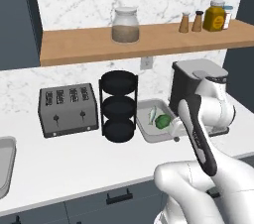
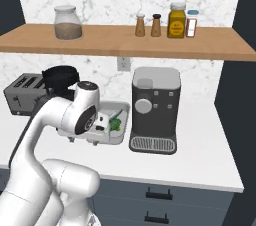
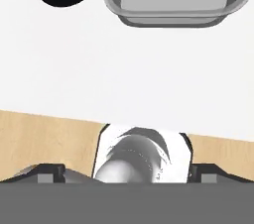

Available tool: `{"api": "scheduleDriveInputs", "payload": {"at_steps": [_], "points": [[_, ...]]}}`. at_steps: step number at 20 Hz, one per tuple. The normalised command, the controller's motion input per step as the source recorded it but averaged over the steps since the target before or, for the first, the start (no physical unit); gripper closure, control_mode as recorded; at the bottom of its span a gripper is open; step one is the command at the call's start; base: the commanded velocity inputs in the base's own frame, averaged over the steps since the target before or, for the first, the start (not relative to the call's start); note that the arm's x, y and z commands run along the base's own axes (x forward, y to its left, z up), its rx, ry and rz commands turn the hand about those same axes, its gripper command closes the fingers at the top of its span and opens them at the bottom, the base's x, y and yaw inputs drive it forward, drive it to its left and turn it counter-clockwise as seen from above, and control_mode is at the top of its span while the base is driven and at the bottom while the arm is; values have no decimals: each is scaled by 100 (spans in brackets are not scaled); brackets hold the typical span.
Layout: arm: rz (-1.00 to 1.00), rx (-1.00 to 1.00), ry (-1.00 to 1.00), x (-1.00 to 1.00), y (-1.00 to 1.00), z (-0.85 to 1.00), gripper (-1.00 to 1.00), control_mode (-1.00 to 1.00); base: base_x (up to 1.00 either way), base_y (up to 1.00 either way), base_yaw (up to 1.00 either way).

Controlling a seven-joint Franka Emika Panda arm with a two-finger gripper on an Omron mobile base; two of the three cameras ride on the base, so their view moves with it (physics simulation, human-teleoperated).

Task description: Place one broccoli and one fish in each tupperware on the nearby counter, to pack two identical lunches.

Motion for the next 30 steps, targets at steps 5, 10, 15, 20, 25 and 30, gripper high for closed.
{"api": "scheduleDriveInputs", "payload": {"at_steps": [5,10,15,20,25,30], "points": [[-3,-6,-16,-79,2,28,-100,-100,0,0,0],[-1,-1,-6,-38,0,14,-100,-100,0,0,0],[0,0,0,-2,2,0,-100,-100,0,0,0],[0,0,0,0,0,0,-100,100,-93,-48,-20],[0,0,0,0,0,0,-100,100,-83,-77,-30],[0,0,0,0,0,0,-100,100,-39,-97,-39]]}}
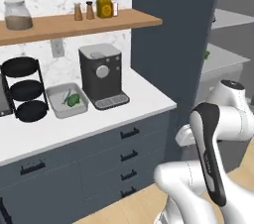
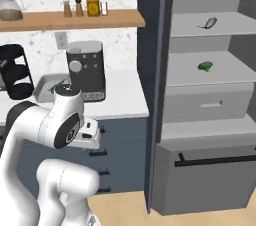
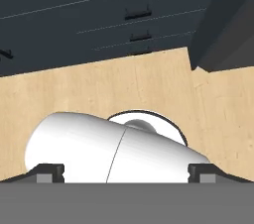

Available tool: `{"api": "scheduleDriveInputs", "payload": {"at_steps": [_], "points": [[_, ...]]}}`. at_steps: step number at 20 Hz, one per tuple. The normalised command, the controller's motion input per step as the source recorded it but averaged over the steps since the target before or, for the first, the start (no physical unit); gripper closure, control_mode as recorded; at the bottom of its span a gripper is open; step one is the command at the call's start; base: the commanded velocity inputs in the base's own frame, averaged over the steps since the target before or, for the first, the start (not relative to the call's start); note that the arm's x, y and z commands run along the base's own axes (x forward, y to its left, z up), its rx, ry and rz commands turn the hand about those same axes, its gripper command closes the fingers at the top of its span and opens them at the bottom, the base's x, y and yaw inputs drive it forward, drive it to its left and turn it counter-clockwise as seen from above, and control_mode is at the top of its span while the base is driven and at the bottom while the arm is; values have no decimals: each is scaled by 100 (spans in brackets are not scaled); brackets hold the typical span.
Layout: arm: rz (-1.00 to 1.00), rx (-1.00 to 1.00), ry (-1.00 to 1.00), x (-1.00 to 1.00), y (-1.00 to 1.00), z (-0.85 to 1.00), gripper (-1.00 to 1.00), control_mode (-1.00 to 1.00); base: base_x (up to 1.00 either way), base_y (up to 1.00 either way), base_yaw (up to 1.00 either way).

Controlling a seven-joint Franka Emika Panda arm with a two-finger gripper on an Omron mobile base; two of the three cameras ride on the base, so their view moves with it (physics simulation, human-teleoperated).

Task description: Place one broccoli and one fish in each tupperware on the nearby counter, to pack two identical lunches.

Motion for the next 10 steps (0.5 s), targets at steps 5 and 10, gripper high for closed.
{"api": "scheduleDriveInputs", "payload": {"at_steps": [5,10], "points": [[0,0,0,0,0,0,-100,100,25,-100,-46],[0,0,0,0,0,0,-100,100,61,-80,-1]]}}
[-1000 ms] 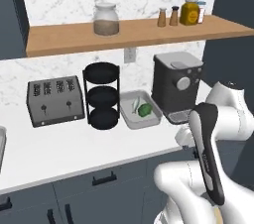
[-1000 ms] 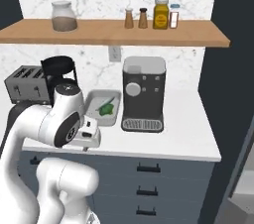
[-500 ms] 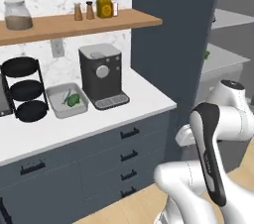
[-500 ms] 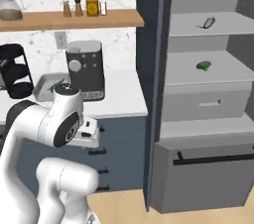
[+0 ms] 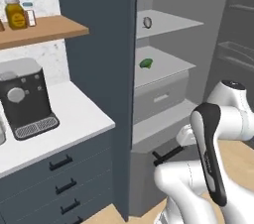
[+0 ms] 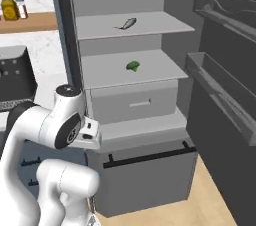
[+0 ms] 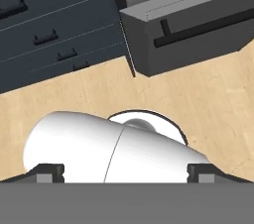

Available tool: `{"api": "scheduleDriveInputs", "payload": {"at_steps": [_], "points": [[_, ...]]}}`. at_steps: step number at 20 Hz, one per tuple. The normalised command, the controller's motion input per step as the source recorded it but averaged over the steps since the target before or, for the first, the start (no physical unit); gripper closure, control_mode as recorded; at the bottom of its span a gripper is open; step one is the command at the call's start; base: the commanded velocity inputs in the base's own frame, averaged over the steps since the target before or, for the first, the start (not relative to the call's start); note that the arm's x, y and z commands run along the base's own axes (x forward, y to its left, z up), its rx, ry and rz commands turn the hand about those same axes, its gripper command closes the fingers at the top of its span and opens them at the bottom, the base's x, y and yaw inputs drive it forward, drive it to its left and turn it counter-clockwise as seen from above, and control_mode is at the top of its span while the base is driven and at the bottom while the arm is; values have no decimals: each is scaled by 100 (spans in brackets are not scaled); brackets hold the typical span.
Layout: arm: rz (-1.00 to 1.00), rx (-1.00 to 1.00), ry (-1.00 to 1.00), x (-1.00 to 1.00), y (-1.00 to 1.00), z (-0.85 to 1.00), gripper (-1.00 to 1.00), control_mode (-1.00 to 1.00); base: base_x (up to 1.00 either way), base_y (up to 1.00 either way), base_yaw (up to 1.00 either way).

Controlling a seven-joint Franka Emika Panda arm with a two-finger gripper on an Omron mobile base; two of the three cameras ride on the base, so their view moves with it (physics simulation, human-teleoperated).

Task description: Place one broccoli and one fish in each tupperware on the nearby counter, to pack two identical lunches.

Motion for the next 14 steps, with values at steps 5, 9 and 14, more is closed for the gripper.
{"api": "scheduleDriveInputs", "payload": {"at_steps": [5,9,14], "points": [[0,0,0,0,0,0,-100,100,83,-37,18],[0,0,0,0,0,0,-100,100,42,-15,15],[0,0,0,0,0,0,-100,100,0,-17,19]]}}
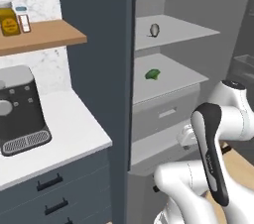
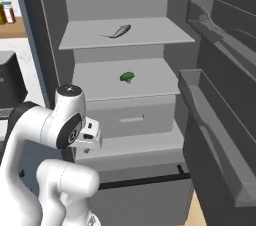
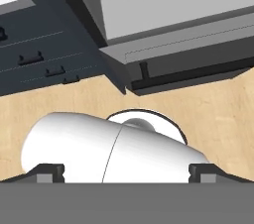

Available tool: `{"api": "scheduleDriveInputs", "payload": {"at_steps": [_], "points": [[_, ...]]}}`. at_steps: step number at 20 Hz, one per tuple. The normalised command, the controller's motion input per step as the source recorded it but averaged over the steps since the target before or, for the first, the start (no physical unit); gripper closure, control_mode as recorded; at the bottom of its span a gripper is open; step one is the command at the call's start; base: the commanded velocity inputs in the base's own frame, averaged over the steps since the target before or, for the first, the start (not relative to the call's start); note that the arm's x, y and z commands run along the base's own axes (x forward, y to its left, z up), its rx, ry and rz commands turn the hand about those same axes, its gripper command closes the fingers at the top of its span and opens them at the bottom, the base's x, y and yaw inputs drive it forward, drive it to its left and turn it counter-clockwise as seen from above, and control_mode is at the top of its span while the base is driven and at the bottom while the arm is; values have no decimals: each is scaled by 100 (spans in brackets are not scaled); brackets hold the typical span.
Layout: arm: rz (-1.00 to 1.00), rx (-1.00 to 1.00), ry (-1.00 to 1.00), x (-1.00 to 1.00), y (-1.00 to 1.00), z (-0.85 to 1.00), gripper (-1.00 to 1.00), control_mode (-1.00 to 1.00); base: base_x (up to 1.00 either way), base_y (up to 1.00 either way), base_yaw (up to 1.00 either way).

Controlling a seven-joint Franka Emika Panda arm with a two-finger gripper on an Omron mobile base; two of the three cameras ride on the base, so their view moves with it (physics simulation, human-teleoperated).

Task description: Place one broccoli and one fish in each tupperware on the nearby counter, to pack two identical lunches.

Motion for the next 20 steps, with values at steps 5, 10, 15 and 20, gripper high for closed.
{"api": "scheduleDriveInputs", "payload": {"at_steps": [5,10,15,20], "points": [[0,0,0,0,0,0,-100,100,-3,-39,11],[0,0,0,0,0,0,-100,100,-20,-34,8],[0,0,0,0,0,0,-100,100,14,-33,14],[0,0,0,0,0,0,-100,100,-43,-40,12]]}}
